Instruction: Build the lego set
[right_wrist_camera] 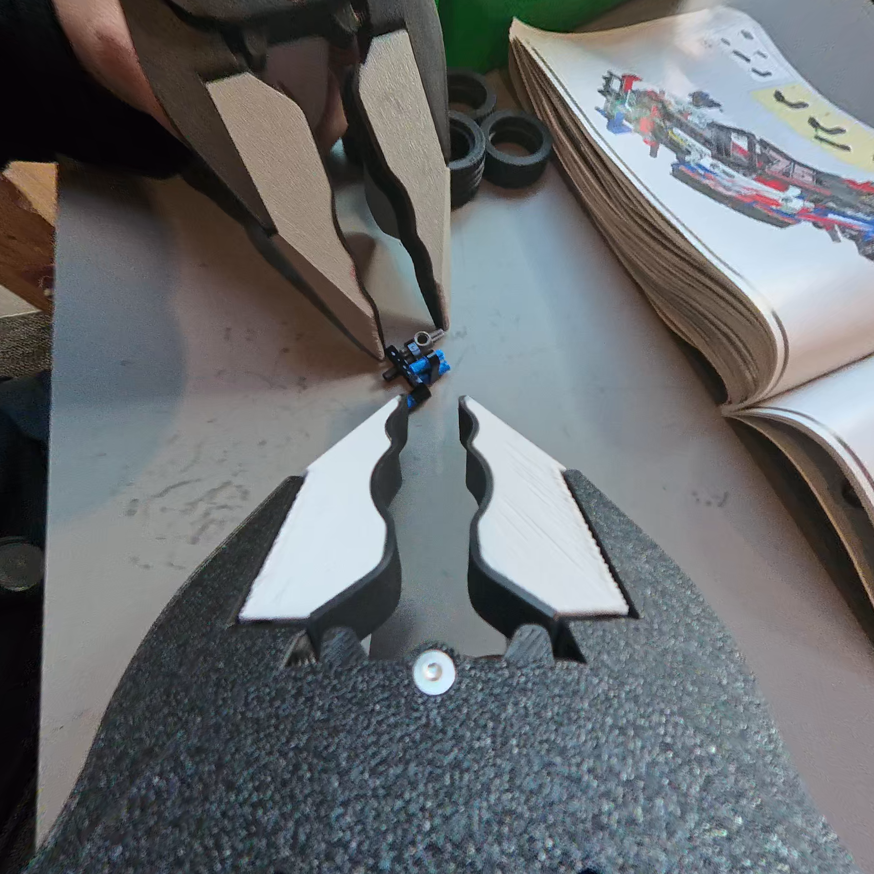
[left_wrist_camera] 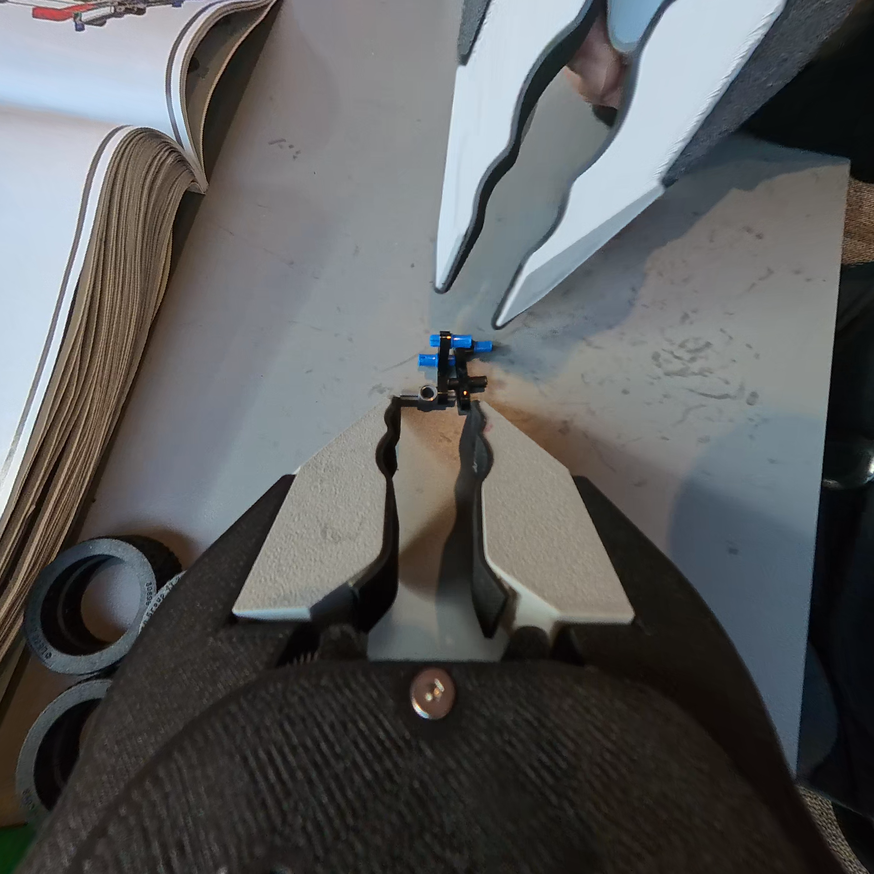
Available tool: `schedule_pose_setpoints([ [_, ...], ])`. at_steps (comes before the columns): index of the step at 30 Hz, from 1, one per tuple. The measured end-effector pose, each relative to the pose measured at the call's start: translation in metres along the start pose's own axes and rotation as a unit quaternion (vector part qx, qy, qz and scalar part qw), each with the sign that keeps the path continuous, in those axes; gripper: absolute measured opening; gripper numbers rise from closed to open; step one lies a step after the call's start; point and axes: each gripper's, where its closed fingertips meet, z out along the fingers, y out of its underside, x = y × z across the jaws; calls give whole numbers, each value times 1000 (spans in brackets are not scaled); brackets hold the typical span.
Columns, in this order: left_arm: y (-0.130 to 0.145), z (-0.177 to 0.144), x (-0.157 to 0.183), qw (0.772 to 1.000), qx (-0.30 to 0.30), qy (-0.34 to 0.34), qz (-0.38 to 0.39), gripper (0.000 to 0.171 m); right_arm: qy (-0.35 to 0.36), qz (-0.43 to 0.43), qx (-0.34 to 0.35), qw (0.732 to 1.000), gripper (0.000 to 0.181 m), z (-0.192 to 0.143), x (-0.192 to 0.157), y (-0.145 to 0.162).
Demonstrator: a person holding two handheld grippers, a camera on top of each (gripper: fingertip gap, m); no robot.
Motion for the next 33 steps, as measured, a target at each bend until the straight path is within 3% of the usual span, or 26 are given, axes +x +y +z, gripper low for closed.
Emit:
schedule_pose_setpoints([
  [6, 0, 0, -1, 1000, 0, -1, -5, 24, 30, -64, -31, 997, 24, -5, 6, -10],
  [10, 0, 0, 0, 1000, 0, -1, 2, 27, 23, -39, -34, 998, 24, -15, 13, -15],
  [19, 0, 0, 1, 1000, -1, -7, 6, 31, 34, 0, -40, 999, 23, -10, 9, 9],
  [33, 1, -1, 0, 1000, -2, -10, 4, 33, 31, 10, -21, 999, 23, -4, 12, 4],
])
